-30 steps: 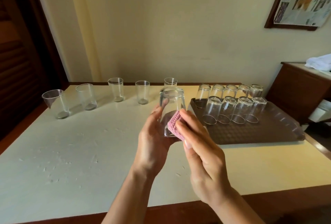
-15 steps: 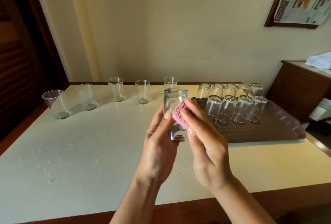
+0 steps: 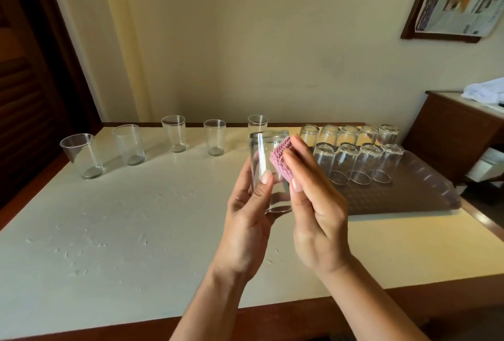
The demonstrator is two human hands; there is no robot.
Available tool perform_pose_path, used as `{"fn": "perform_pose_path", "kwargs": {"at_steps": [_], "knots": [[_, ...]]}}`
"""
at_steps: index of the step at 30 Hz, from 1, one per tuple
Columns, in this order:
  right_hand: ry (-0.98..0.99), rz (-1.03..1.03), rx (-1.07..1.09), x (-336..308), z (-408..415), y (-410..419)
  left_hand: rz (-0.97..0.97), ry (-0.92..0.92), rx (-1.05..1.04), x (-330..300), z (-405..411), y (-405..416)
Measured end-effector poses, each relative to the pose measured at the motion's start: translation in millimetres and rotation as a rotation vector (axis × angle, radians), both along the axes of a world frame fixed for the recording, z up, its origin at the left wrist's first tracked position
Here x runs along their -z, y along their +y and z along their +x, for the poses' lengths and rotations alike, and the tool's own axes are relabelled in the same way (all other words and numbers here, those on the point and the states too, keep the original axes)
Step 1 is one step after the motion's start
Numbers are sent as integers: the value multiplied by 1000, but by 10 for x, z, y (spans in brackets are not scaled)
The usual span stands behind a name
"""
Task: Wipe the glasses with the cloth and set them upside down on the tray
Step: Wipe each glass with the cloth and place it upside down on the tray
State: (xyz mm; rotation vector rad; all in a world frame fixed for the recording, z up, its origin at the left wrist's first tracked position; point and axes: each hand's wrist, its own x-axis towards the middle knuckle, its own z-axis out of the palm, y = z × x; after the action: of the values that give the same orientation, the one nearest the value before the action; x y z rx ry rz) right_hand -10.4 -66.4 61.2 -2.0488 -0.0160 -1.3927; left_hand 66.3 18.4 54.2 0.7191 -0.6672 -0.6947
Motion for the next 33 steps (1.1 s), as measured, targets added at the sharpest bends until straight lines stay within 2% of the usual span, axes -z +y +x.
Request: {"fn": "perform_pose_path", "kwargs": {"at_steps": [7, 13, 18, 25, 30, 33], "knots": [[6, 2, 8, 277, -118, 180, 40, 90, 7, -56, 100, 37], [11, 21, -4, -72, 10, -7, 16, 3, 52, 10, -62, 19], [22, 67, -1, 199, -96, 186, 47, 87, 37, -54, 129, 21], [3, 163, -68, -105, -13, 25, 48, 15, -19, 63, -19, -11], [3, 143, -75, 122, -65, 223, 62, 80, -50, -60, 124, -28], [-12, 152, -54, 91, -42, 156, 62, 47, -16, 2, 94, -17]]}}
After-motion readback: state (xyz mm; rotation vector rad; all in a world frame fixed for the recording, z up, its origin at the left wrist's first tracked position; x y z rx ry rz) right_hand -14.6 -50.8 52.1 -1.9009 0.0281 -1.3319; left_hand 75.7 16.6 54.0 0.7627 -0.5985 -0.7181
